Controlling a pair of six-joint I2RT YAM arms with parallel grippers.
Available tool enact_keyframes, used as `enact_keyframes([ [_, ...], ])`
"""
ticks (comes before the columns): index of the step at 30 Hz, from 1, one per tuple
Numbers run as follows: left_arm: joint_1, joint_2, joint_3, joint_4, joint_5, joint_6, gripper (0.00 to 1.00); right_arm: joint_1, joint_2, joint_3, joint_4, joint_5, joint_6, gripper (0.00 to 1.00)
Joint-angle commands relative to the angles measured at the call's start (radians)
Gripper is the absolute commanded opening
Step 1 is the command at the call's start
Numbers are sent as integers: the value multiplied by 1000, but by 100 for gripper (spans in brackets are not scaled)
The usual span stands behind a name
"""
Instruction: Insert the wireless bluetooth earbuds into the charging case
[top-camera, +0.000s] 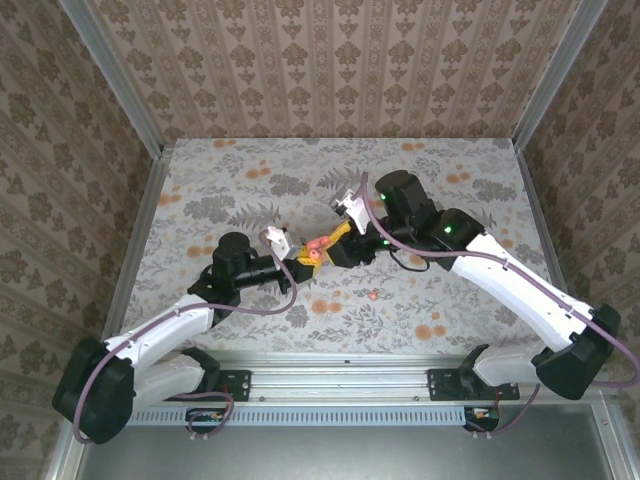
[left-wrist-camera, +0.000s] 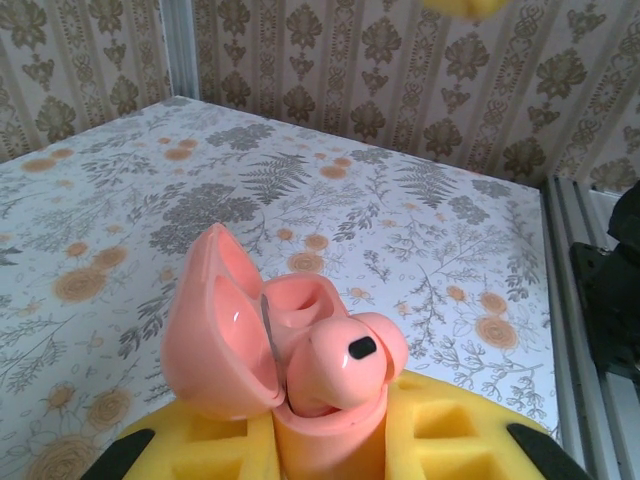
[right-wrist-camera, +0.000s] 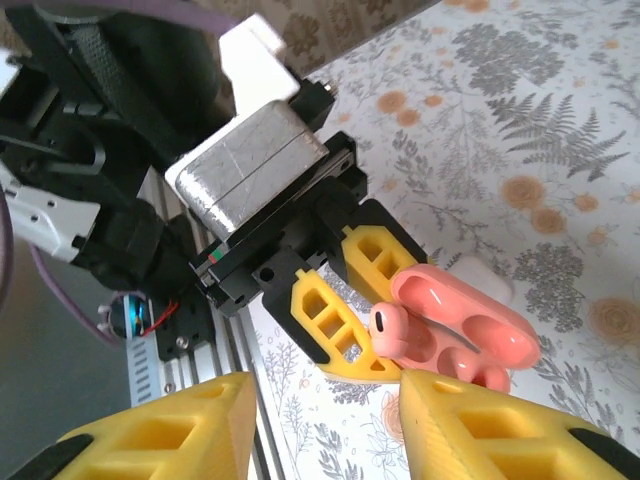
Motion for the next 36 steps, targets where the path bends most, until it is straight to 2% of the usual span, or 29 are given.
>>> enact_keyframes([
  [1, 8, -30, 3, 23, -26, 1, 5, 20, -8, -19, 18, 135, 192, 41],
  [5, 7, -27, 0, 30, -26, -3, 5, 50, 2, -27, -1, 184, 272, 40],
  [10, 6, -27, 1, 29, -26, -1, 5, 61, 9, -65, 69, 217, 390, 39],
  [14, 6, -23, 0, 36, -26, -5, 5, 73, 40, -62, 45, 286, 399, 40],
  [17, 6, -20, 3, 37, -26, -5, 5, 76, 62, -62, 54, 291, 411, 52],
  [19, 5, -22, 3, 36, -26, -6, 5, 79, 75, -63, 65, 292, 413, 53],
  [36, 5, -30, 2, 32, -26, -6, 4, 81, 137, -71, 88, 278, 417, 54],
])
